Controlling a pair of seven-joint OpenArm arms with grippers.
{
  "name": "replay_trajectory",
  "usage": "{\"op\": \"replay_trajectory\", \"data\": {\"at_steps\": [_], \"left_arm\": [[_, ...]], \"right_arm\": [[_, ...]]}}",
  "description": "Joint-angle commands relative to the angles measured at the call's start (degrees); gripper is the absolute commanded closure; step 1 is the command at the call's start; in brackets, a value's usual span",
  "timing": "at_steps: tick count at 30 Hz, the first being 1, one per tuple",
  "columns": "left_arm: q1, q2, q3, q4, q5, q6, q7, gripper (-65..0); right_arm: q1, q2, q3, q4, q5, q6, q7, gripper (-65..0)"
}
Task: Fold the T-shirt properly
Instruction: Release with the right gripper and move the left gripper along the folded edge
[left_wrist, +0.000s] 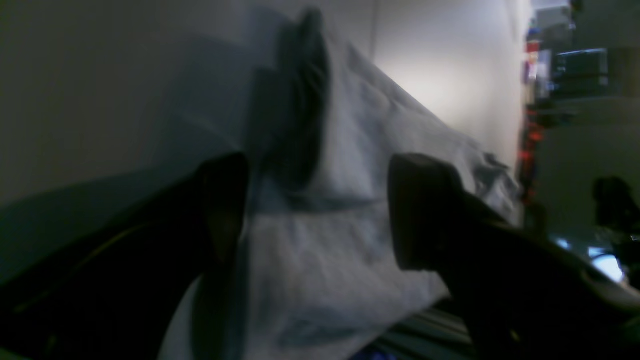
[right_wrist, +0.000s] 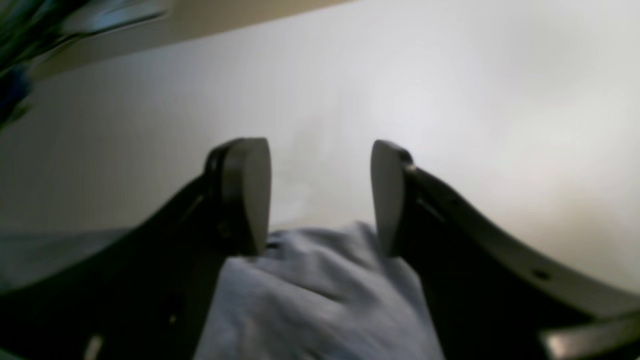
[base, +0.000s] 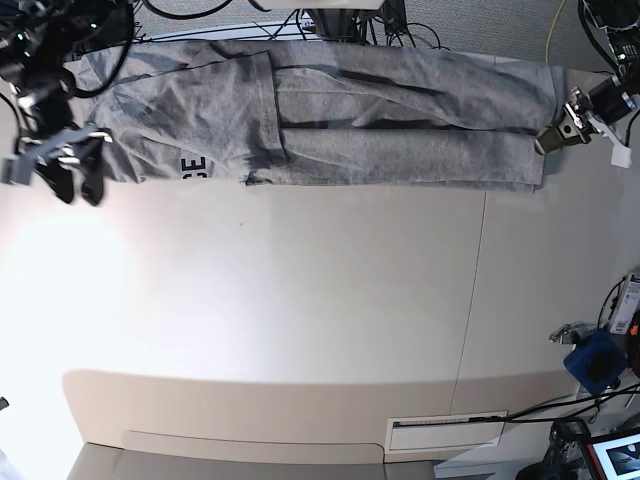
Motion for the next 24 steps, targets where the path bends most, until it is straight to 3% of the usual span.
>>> {"op": "replay_trajectory", "data": {"at_steps": [1,7,24], "left_arm": [[0.20,-0.94,0.17,0.24,0.11,0.47,3.19,-44.2],[0.20,-0.94,0.28,0.24,-1.80,0.47,7.60,-44.2],[-3.21,-0.94,0.31,0.24,0.48,0.47,6.05,-44.2]], "right_arm": [[0.15,0.85,1.49,1.05,1.60,0.08,1.79,-31.7],[0.17,0.94,4.15,1.05,2.01,0.08,1.79,-31.7],[0.17,0.94,-1.73,1.05,1.95,0.08,1.79,-31.7]]}}
